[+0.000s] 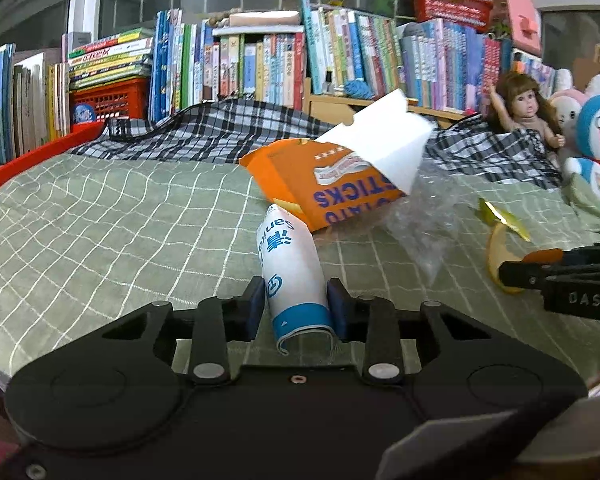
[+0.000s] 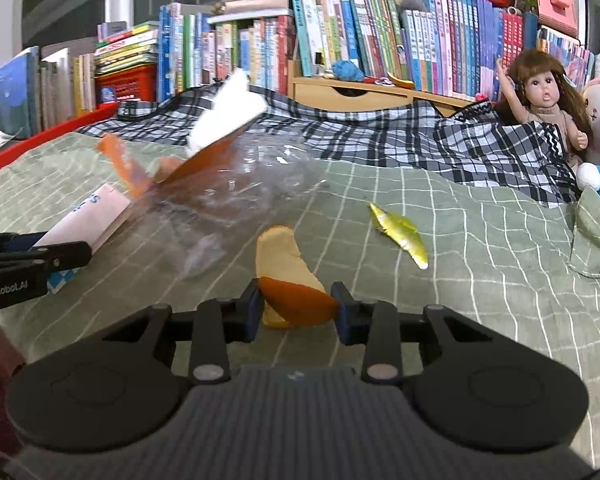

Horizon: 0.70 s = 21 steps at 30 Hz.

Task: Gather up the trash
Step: 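Grasp the white-blue tube with the left tool while the right tool grasps the orange peel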

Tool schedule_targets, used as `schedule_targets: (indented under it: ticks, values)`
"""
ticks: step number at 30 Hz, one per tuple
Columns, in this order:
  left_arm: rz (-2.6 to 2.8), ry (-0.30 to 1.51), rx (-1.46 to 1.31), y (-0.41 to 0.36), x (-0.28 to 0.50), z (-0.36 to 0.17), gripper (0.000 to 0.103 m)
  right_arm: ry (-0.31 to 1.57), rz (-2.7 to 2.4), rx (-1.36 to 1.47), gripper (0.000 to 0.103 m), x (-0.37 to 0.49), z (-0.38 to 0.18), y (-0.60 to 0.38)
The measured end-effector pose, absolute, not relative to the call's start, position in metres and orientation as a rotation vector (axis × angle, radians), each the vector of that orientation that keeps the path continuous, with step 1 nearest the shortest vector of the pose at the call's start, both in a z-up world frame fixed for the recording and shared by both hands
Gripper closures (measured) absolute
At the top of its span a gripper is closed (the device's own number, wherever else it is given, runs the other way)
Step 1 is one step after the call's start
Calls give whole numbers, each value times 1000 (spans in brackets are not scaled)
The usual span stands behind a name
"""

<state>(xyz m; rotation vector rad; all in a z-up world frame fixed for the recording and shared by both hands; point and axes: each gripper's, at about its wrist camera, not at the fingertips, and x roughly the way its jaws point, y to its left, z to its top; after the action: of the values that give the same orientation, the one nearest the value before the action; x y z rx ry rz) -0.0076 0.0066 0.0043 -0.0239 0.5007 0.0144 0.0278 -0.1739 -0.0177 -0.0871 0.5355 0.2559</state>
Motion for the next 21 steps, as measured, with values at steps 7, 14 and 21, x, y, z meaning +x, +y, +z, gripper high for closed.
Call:
schedule_targets:
  ticks: [7, 14, 21]
  values:
    - [-59, 490, -15, -2, -46, 13, 72, 532, 294, -60, 62, -3, -18, -171]
    - [-127, 489, -4, -8, -90, 18, 73, 526, 325, -44, 62, -39, -18, -170]
    - [-183, 512, -13, -5, -125, 24, 73, 528, 344, -27, 62, -74, -19, -172]
